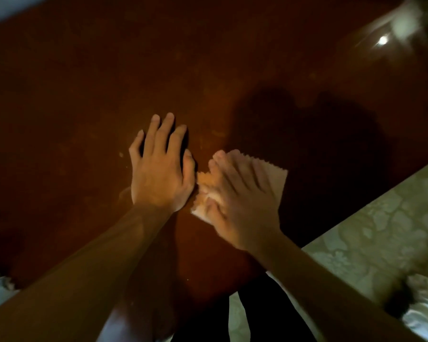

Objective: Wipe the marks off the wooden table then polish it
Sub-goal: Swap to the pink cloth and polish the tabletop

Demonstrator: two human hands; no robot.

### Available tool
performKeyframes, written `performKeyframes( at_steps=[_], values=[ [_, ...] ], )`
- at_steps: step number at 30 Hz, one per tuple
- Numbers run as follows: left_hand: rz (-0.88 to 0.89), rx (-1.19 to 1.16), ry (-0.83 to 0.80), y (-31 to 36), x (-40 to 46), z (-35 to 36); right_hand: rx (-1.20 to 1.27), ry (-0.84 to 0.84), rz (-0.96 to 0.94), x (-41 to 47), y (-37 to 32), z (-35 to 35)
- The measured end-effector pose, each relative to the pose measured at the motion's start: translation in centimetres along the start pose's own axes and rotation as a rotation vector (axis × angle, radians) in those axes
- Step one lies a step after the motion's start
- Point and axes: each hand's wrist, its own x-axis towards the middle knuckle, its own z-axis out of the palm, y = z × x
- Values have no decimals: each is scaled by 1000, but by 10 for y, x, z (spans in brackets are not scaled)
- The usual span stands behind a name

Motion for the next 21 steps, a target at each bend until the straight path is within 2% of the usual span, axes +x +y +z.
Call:
performKeyframes(
  at_steps=[2,4,7,9,12,16,18,21],
  values=[
    [-5,-9,-4,1,0,-1,-23,-6,38,20,40,-11],
    [-6,-11,-4,2,0,-3,-13,29,203,47,75,-25],
    [-12,-15,-13,4,0,-6,-93,68,401,79,72,-29],
    [-18,-8,-32,4,1,-8,-93,64,325,82,36,-20],
    [-19,14,-65,2,1,-9,-63,20,61,65,-10,-5],
    [-19,20,-95,3,1,-9,-39,-8,-148,87,20,-13],
    [-26,21,-94,3,2,-8,-46,25,-101,120,45,-22],
    [-32,35,-86,4,2,-8,-49,84,88,168,64,-32]
  ],
)
